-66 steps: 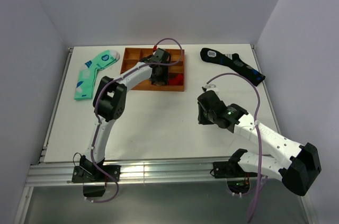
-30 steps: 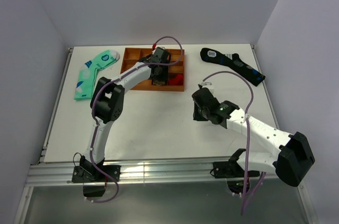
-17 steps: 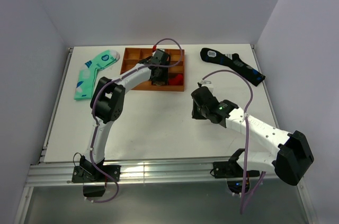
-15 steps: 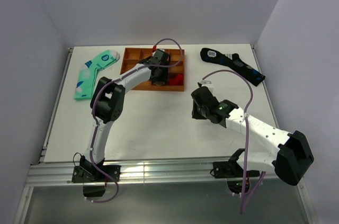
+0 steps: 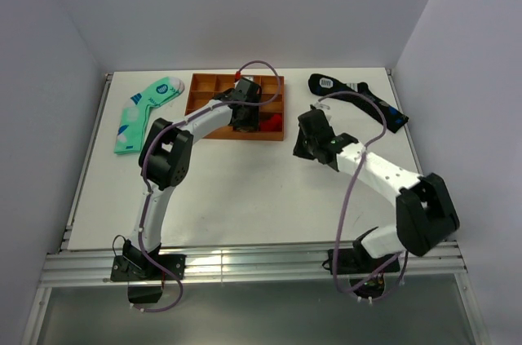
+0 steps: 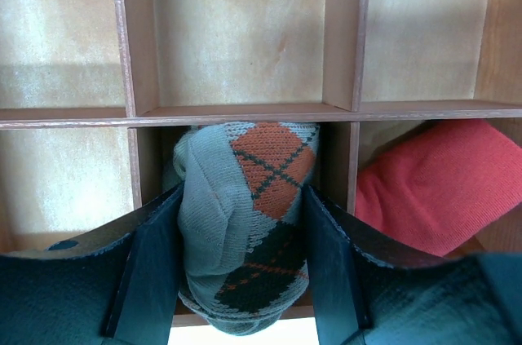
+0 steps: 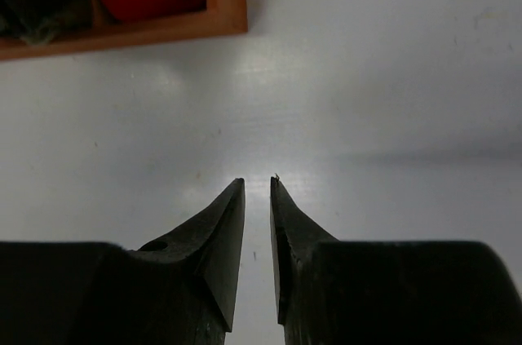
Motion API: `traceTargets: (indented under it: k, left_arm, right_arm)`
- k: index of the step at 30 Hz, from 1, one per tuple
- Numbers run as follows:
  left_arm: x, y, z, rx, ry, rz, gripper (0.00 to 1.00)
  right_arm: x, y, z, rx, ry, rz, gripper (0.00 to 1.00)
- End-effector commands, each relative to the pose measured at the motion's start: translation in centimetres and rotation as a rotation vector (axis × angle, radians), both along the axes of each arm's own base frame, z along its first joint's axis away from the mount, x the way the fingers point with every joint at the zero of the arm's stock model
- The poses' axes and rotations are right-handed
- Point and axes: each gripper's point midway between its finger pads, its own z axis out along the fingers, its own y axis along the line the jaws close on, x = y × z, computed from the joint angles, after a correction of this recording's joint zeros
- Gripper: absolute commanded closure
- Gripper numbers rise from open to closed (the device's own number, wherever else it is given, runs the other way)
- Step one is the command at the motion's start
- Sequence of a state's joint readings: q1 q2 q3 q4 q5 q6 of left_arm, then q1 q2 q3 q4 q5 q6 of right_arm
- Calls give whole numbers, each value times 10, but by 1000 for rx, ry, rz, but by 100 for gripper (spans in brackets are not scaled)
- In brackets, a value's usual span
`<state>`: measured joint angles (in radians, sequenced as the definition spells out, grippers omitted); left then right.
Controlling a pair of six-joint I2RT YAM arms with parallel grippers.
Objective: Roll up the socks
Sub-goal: Place the sock in the storage box.
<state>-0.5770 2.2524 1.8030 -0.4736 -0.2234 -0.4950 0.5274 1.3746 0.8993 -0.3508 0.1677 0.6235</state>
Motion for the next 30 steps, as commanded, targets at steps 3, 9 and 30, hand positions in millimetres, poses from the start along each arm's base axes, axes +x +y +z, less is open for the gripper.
traceTargets:
  k: [3, 9, 30]
  left_arm:
    - [0, -8, 9, -59, -4, -18, 40]
    - [3, -5, 15, -57, -14, -27, 40]
    - [10, -5, 11, -71, -6, -38, 41]
  right_arm:
    - [64, 36, 9, 116, -92, 23, 74]
    - [101, 46, -5, 147, -114, -17, 72]
    - [154, 14, -18, 47, -98, -106, 70]
